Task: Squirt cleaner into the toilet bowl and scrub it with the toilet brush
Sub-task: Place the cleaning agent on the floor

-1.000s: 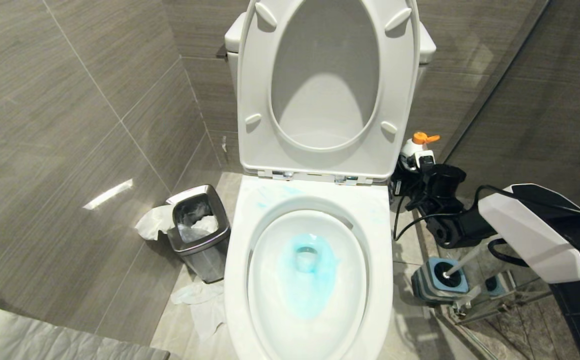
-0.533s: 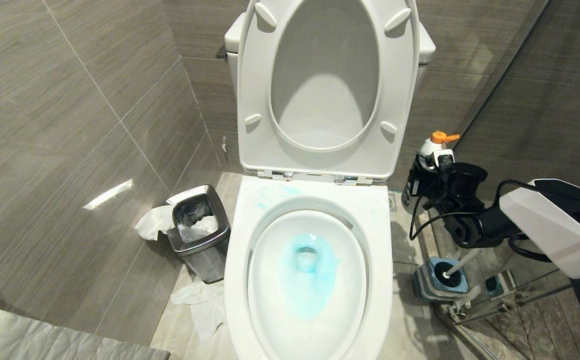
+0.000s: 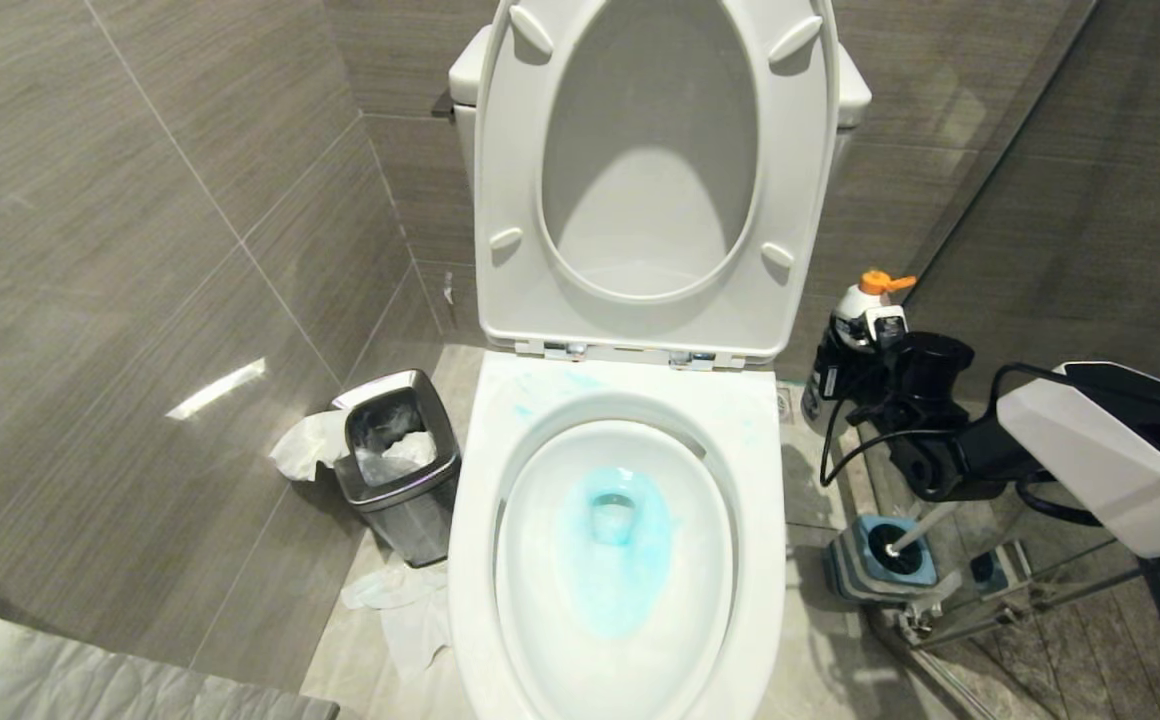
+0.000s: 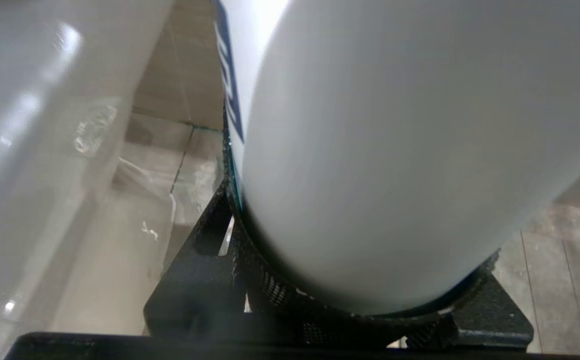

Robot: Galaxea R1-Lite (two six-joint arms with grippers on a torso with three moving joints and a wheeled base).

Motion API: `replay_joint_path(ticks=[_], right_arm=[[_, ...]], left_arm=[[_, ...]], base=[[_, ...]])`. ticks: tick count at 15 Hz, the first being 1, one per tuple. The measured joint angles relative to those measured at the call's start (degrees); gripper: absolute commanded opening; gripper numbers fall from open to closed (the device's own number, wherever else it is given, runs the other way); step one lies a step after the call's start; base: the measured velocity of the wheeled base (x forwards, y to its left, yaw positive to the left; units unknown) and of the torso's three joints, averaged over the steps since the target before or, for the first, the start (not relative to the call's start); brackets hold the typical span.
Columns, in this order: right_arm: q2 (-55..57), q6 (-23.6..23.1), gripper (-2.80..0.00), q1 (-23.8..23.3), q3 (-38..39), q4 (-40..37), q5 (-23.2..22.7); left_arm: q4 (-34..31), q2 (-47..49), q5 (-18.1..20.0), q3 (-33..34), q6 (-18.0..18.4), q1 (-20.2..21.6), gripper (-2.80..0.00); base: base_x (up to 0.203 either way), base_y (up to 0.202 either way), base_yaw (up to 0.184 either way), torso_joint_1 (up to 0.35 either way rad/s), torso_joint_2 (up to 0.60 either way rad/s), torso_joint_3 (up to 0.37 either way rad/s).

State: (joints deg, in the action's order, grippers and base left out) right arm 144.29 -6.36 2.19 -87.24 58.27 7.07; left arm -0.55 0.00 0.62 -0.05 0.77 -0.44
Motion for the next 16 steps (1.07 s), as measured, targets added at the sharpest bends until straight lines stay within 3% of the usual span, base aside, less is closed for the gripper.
replay_joint_path(ticks=[16], right_arm=[[3.2, -0.4, -2.8, 2.6, -6.6, -0.5, -1.1]], left_arm=[[0.0, 0.0, 0.0, 0.0, 0.0, 0.0, -2.8]], base=[[0.0, 0.0, 0.0, 0.002, 0.0, -0.175]])
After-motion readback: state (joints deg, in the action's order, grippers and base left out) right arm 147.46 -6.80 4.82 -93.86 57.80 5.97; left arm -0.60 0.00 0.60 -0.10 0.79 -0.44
